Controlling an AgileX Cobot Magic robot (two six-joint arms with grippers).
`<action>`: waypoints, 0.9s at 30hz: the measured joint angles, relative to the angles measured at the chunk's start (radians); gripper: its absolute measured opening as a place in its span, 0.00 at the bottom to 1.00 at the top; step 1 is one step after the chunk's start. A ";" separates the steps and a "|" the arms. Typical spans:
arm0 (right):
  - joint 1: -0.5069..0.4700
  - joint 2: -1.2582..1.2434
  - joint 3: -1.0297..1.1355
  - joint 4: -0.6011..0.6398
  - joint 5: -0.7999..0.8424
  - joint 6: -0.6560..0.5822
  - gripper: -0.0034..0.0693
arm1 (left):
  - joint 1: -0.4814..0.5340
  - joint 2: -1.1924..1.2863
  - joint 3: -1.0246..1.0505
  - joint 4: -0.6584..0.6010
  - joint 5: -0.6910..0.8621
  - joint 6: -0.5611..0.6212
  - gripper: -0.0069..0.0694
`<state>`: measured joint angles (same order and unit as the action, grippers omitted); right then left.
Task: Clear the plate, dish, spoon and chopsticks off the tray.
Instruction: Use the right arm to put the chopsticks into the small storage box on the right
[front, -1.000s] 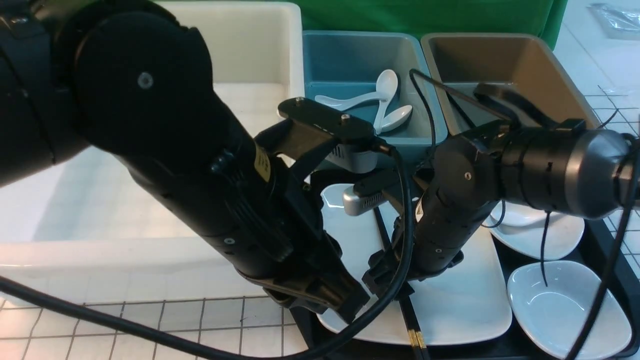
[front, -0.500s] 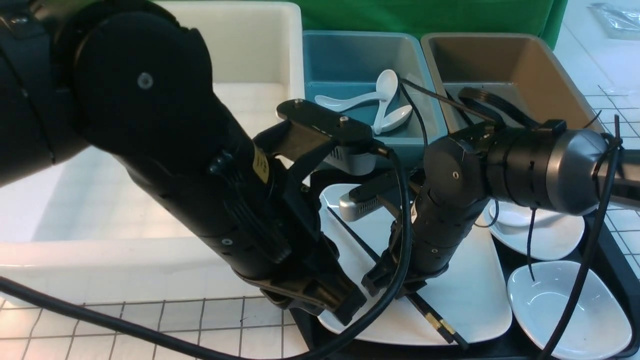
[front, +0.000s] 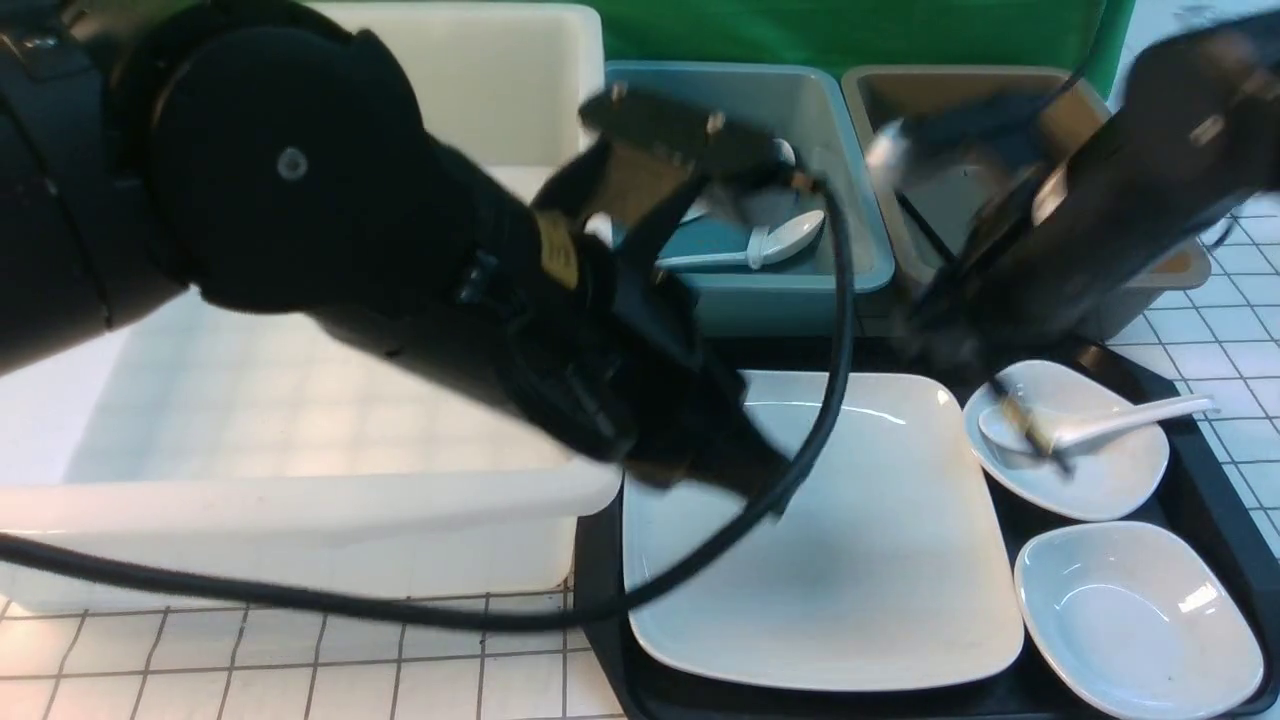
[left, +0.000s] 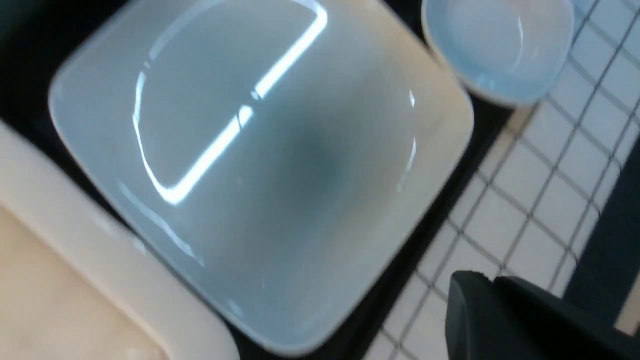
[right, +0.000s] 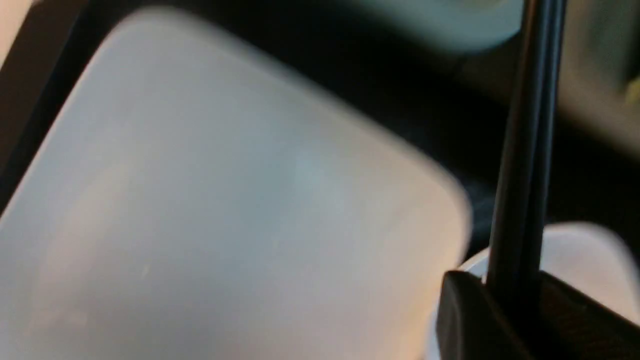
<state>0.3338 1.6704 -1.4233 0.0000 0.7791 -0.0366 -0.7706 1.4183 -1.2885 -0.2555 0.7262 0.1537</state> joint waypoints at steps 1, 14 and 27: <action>-0.014 0.003 -0.020 0.000 -0.024 -0.002 0.26 | 0.000 0.000 0.000 -0.002 -0.054 0.002 0.07; -0.218 0.394 -0.430 0.000 -0.420 -0.026 0.26 | 0.000 0.000 0.000 -0.002 -0.325 0.018 0.07; -0.224 0.592 -0.486 0.000 -0.403 -0.026 0.45 | 0.000 0.000 0.000 -0.002 -0.193 0.018 0.07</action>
<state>0.1094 2.2629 -1.9090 0.0000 0.3757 -0.0625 -0.7706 1.4183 -1.2885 -0.2570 0.5333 0.1715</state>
